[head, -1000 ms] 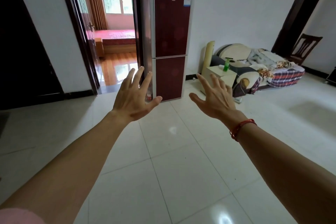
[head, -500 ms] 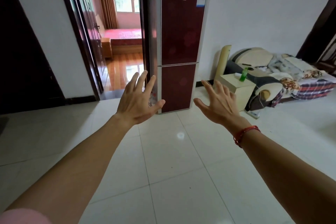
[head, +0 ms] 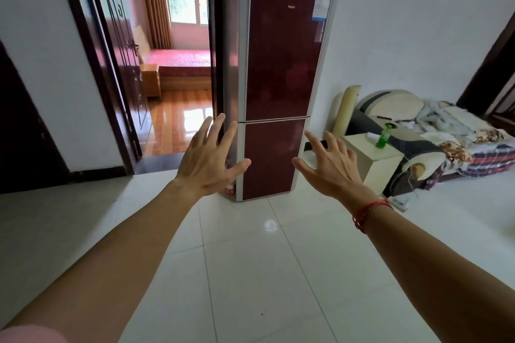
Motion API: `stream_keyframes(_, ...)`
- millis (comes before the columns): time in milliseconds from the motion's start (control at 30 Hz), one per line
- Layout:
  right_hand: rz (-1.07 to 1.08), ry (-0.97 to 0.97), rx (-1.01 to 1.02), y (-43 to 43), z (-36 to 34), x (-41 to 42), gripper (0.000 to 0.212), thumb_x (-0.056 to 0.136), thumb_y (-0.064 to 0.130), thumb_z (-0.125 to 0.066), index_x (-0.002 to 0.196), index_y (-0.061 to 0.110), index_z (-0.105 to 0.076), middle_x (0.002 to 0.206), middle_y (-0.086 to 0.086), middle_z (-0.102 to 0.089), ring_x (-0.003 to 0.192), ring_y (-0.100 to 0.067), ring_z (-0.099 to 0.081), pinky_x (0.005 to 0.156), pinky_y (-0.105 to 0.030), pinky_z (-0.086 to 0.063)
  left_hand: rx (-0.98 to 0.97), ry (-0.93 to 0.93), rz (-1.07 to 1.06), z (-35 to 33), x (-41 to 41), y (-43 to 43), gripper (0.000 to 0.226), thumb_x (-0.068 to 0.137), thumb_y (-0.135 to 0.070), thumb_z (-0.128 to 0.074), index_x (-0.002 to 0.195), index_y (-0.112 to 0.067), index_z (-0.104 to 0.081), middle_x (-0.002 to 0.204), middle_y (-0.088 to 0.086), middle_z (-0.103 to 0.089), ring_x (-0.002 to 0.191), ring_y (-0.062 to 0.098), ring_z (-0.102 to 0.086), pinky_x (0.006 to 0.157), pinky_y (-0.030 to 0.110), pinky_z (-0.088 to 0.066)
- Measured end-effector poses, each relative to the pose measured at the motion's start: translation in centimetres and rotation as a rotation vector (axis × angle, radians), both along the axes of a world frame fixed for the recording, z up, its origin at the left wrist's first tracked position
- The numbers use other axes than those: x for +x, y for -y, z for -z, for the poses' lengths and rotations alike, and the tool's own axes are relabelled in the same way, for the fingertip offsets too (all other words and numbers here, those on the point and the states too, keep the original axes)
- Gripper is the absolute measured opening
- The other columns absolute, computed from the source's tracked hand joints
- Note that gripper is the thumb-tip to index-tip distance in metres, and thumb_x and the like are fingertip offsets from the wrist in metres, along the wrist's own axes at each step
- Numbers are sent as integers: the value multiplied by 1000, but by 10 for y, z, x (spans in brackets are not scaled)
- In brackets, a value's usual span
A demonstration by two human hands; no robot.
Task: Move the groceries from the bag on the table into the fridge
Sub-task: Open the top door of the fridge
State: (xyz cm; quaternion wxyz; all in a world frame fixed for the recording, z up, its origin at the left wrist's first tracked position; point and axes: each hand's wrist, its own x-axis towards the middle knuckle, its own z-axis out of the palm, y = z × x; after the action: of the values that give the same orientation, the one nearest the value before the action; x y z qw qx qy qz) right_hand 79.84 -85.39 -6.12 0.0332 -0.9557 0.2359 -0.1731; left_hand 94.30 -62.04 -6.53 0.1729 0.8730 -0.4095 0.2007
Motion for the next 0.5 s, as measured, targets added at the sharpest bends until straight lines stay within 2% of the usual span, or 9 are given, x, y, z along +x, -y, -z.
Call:
stream_keyframes(233,-2,4,-18,46,4,103,76,94,71,-40,158,37,-20,160,-12,-28,145,-32,-27,115,-55,-25,34,-16,19,0,103,51,95,80,-76,-20,156,-18,-20,164,10,-13,151,32,-7,121,52,-17)
stream_keyframes(500,-33,-3,-6,108,13,215,76,94,71,-41,159,39,-18,166,-15,-19,151,-37,-20,119,-59,-23,51,-18,20,20,207,105,93,82,-75,-23,155,-18,-21,164,10,-15,151,32,-9,120,50,-18)
